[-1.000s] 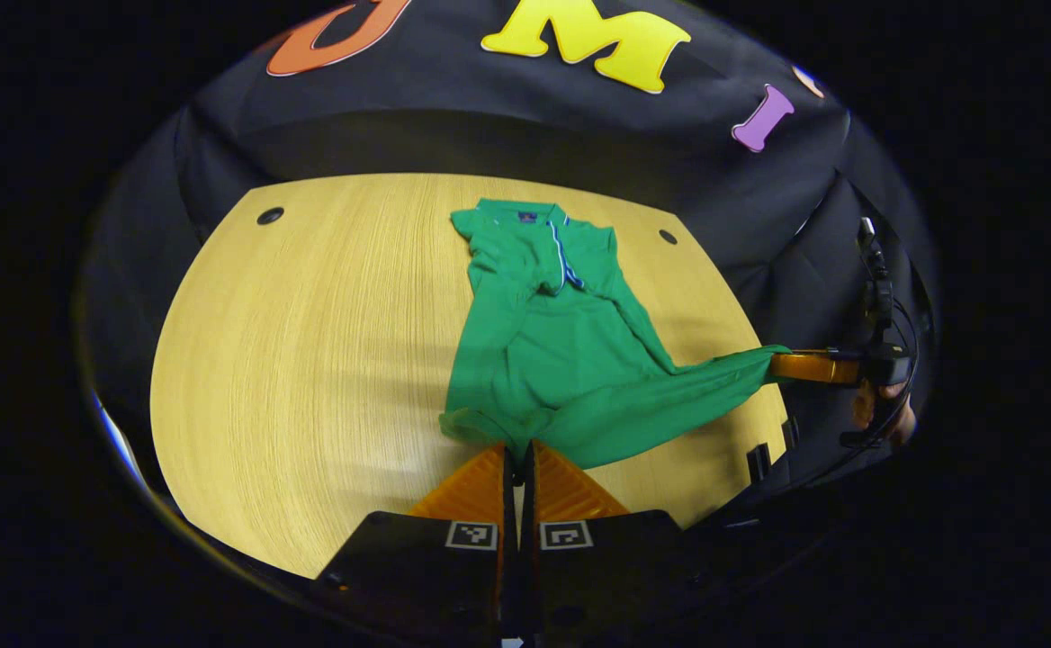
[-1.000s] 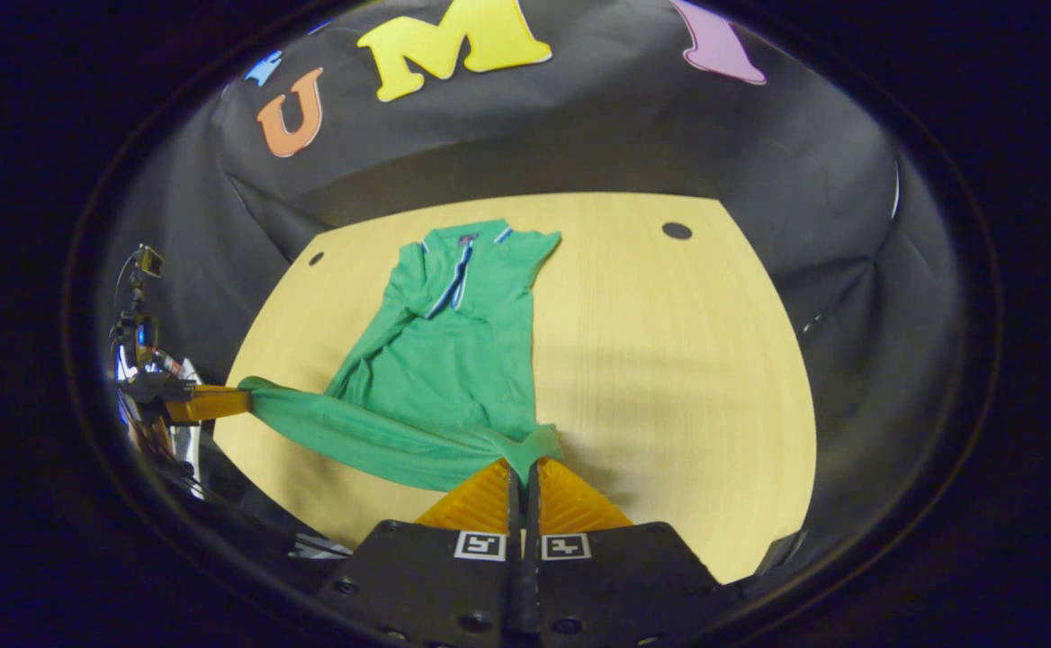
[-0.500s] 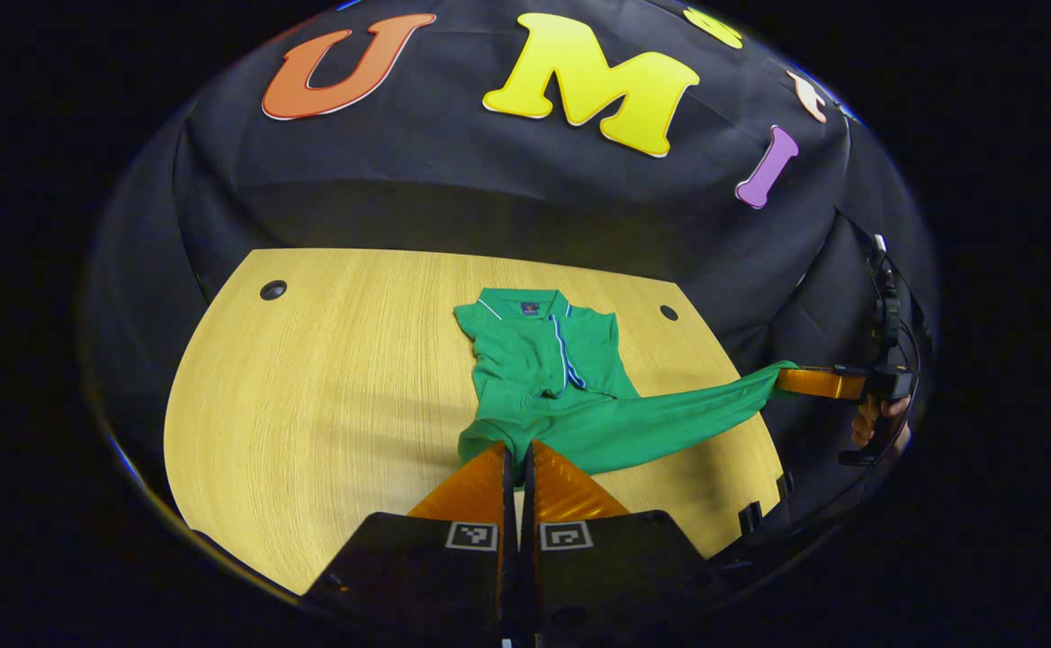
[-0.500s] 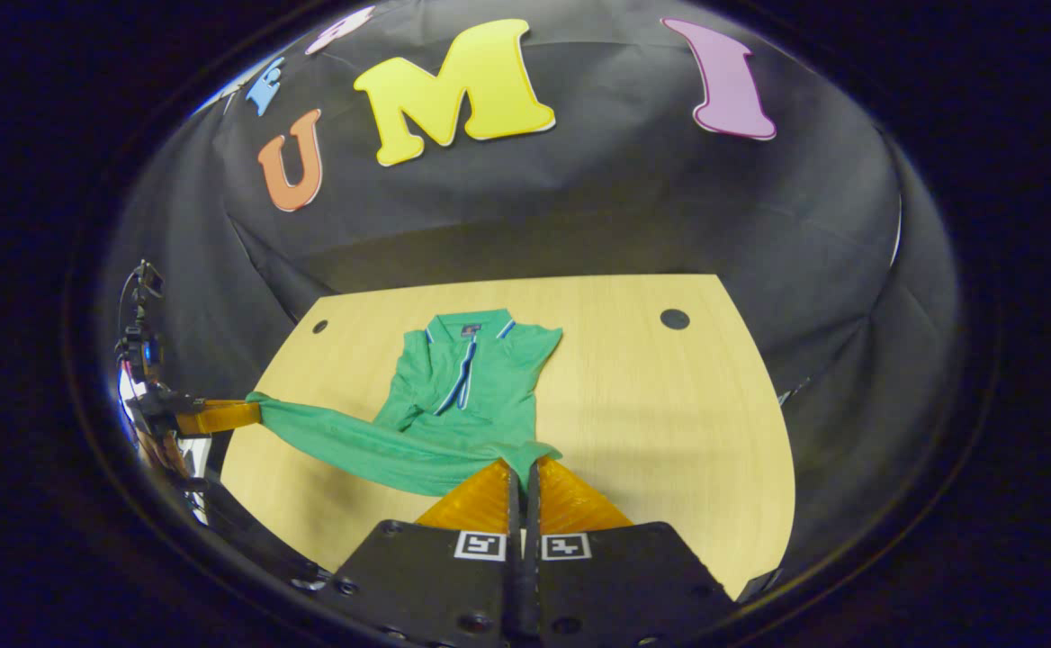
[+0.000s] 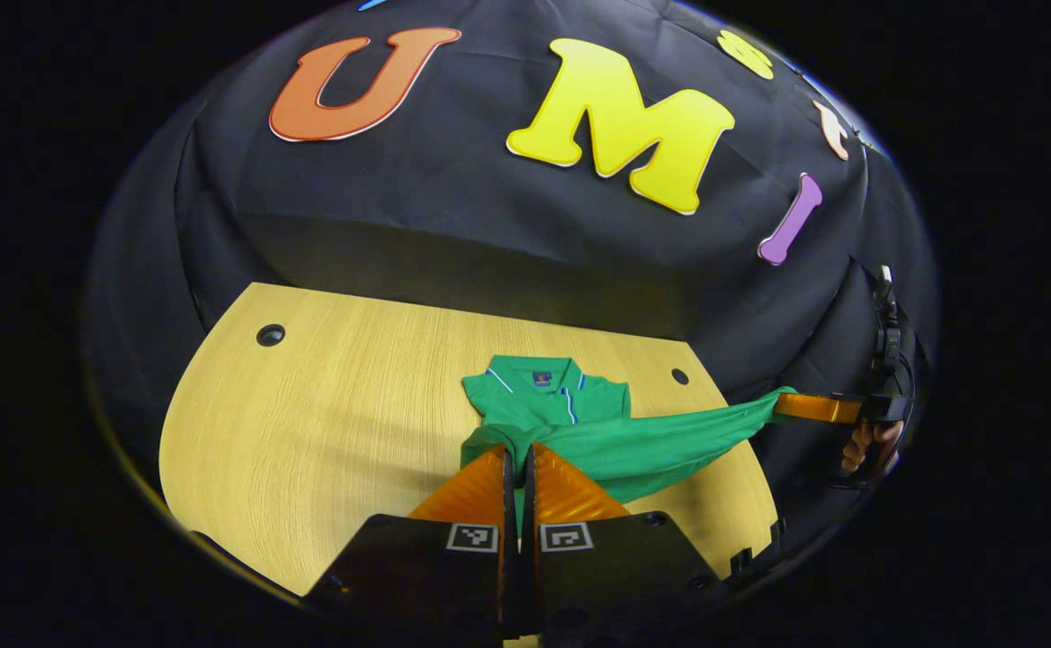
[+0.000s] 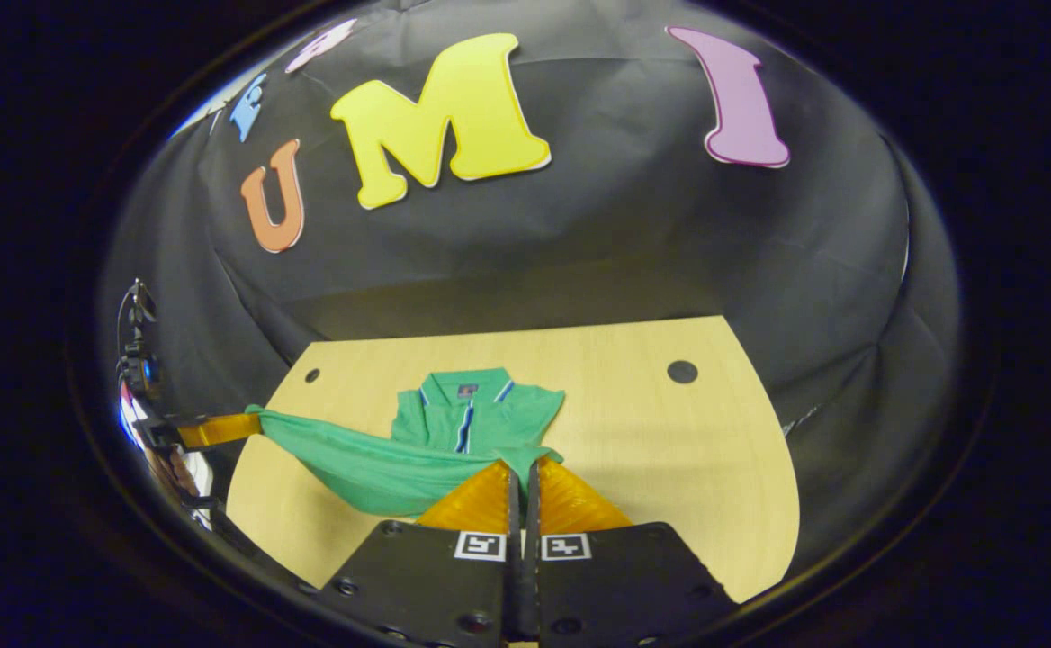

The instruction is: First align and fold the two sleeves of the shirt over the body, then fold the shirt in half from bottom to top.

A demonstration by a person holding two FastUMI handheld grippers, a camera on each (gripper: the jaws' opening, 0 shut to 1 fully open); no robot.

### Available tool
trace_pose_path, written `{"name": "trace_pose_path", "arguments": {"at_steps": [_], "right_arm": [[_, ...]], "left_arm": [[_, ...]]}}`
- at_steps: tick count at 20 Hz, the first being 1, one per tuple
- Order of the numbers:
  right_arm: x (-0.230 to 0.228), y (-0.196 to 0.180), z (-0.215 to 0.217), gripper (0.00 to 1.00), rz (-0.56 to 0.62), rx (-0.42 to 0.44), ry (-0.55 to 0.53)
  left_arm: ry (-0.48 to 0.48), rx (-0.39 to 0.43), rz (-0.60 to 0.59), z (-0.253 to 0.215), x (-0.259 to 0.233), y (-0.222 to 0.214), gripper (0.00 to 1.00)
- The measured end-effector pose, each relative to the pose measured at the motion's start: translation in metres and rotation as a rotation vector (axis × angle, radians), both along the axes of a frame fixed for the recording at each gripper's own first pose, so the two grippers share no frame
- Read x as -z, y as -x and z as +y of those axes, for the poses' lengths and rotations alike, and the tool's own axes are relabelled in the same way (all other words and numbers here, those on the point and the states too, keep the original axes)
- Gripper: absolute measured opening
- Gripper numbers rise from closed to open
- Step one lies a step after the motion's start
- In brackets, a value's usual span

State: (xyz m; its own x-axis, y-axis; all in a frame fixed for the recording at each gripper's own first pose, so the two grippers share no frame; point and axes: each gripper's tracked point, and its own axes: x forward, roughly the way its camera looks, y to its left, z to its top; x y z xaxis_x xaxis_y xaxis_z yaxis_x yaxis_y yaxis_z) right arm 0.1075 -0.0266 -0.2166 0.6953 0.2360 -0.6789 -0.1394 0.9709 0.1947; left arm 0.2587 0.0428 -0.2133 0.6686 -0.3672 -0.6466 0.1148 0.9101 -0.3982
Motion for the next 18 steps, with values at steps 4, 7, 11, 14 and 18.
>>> {"name": "trace_pose_path", "arguments": {"at_steps": [4, 7, 11, 14, 18], "right_arm": [[0.005, -0.042, 0.007, 0.00, -0.053, -0.030, 0.051], [0.016, -0.074, 0.016, 0.00, -0.073, -0.014, 0.047], [0.039, -0.113, 0.027, 0.00, -0.098, 0.005, 0.054], [0.062, -0.143, 0.034, 0.00, -0.108, 0.018, 0.060], [0.104, -0.178, 0.039, 0.00, -0.112, 0.012, 0.076]], "left_arm": [[-0.031, -0.002, -0.038, 0.003, 0.010, -0.034, 0.03], [-0.065, -0.015, -0.086, 0.006, 0.021, -0.062, 0.03], [-0.099, -0.034, -0.135, 0.002, 0.045, -0.100, 0.03], [-0.138, -0.038, -0.184, 0.003, 0.063, -0.130, 0.03], [-0.171, -0.061, -0.230, 0.000, 0.096, -0.166, 0.03]]}}
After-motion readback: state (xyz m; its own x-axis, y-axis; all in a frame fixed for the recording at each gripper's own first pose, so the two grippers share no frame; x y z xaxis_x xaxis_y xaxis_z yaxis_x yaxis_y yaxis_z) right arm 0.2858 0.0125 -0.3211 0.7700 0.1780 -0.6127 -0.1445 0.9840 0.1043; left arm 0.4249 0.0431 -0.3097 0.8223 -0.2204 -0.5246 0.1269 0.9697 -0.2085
